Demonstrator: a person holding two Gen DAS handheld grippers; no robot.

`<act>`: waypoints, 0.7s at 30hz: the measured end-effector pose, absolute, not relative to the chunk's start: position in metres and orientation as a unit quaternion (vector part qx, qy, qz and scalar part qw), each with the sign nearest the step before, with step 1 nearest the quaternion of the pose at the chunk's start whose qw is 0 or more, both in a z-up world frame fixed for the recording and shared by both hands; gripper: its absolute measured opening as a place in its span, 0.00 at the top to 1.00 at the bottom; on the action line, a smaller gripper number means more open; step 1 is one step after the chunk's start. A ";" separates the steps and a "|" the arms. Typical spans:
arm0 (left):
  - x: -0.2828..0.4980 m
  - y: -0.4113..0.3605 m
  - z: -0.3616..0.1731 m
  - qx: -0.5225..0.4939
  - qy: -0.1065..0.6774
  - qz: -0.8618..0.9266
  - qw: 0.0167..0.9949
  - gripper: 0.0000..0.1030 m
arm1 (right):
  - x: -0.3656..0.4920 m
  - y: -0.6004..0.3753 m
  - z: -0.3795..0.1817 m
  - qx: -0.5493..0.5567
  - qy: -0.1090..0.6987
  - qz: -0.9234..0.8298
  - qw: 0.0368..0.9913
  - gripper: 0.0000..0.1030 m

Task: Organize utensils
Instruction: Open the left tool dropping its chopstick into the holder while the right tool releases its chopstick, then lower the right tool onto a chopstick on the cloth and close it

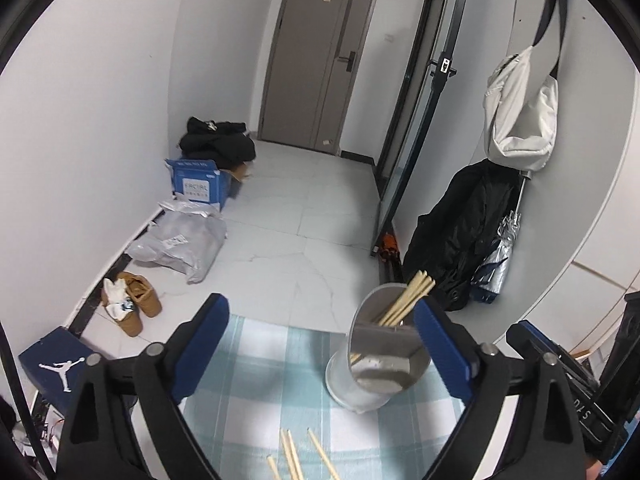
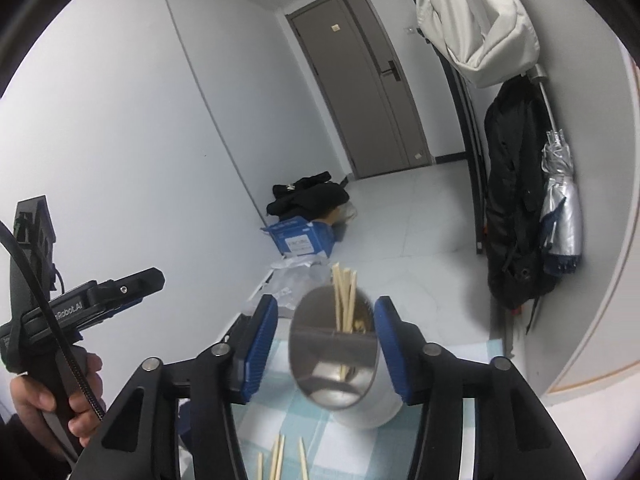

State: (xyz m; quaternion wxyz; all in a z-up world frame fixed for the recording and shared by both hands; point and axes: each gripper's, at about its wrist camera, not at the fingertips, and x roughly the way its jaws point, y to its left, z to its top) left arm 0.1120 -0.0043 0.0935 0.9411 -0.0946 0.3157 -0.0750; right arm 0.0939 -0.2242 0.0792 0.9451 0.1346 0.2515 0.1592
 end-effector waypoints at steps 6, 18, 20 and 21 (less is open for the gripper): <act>0.080 -0.006 0.083 -0.077 0.297 -0.063 0.950 0.02 | 0.055 -0.216 0.069 0.124 0.251 0.163 0.946 0.36; 0.042 0.002 0.046 -0.081 0.294 -0.041 0.951 0.01 | 0.015 -0.219 0.017 0.133 0.299 0.142 0.934 0.24; 0.036 0.003 0.038 -0.082 0.294 -0.036 0.952 0.01 | 0.015 -0.221 0.006 0.145 0.314 0.136 0.928 0.24; 0.034 0.005 0.034 -0.084 0.295 -0.033 0.951 0.01 | 0.014 -0.221 0.002 0.146 0.319 0.136 0.926 0.24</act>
